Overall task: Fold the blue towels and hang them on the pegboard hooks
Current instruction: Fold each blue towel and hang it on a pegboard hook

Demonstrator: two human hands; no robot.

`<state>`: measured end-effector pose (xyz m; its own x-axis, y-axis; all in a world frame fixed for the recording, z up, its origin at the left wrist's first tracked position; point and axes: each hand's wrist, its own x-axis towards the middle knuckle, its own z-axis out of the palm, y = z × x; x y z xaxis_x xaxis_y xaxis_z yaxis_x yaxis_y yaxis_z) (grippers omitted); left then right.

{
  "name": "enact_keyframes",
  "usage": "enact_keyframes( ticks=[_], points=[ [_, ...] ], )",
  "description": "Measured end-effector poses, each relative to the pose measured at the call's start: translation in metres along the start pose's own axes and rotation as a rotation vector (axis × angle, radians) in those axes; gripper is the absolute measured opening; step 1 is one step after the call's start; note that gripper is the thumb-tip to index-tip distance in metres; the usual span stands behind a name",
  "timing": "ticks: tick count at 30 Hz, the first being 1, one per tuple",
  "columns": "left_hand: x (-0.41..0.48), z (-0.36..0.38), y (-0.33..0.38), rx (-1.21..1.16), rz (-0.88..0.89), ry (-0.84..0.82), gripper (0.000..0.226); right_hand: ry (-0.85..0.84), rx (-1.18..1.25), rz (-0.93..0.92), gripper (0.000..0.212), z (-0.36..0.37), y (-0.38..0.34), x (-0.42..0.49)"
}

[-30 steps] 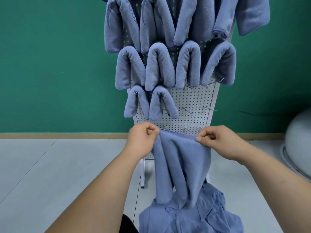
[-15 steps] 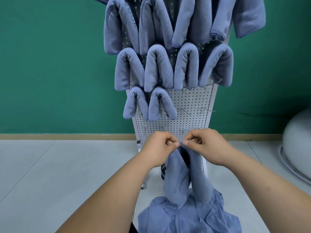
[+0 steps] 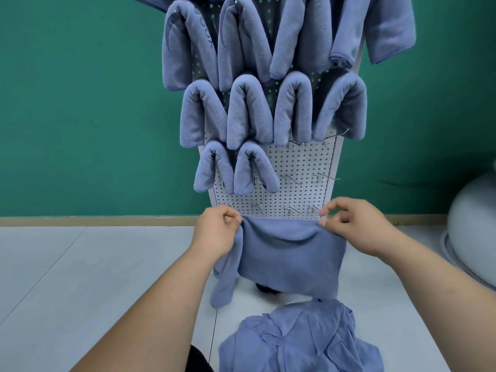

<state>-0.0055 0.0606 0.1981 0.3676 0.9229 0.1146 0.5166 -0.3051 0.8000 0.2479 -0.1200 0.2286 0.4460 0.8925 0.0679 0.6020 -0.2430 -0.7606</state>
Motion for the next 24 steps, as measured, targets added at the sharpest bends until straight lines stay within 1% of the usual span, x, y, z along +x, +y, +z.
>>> enact_keyframes(
  ticks=[1,3,7,8,9,11,14,16,18,21,24],
  points=[
    [-0.001,0.000,0.001,-0.029,0.013,-0.016,0.011,-0.026,0.115,-0.009,0.004,0.003,-0.006,-0.002],
    [-0.005,0.001,0.004,-0.102,0.035,-0.073,0.014,-0.082,0.253,-0.042,0.011,0.008,-0.019,-0.005],
    [-0.014,0.001,0.017,-0.214,0.062,-0.180,0.023,-0.240,0.221,-0.113,0.039,0.015,-0.034,-0.011],
    [-0.016,0.001,0.020,-0.255,0.058,-0.198,0.023,-0.251,0.182,-0.139,0.042,0.018,-0.035,-0.012],
    [-0.018,0.001,0.023,-0.299,0.054,-0.219,0.024,-0.236,0.134,-0.163,0.040,0.021,-0.036,-0.012],
    [-0.022,0.002,0.027,-0.385,0.040,-0.262,0.025,-0.157,0.070,-0.182,0.028,0.027,-0.036,-0.011],
    [-0.027,0.006,0.032,-0.469,0.040,-0.327,0.025,-0.065,0.033,-0.220,0.014,0.035,-0.037,-0.010],
    [-0.029,0.009,0.035,-0.493,0.061,-0.361,0.024,-0.048,0.027,-0.268,0.013,0.039,-0.040,-0.011],
    [-0.031,0.012,0.038,-0.501,0.094,-0.397,0.021,-0.042,0.035,-0.280,0.013,0.041,-0.041,-0.011],
    [-0.034,0.014,0.042,-0.498,0.142,-0.422,0.017,-0.038,0.028,-0.250,0.016,0.043,-0.039,-0.009],
    [-0.037,0.015,0.045,-0.480,0.169,-0.411,0.014,-0.029,0.035,-0.201,0.021,0.043,-0.037,-0.008]
  ],
)
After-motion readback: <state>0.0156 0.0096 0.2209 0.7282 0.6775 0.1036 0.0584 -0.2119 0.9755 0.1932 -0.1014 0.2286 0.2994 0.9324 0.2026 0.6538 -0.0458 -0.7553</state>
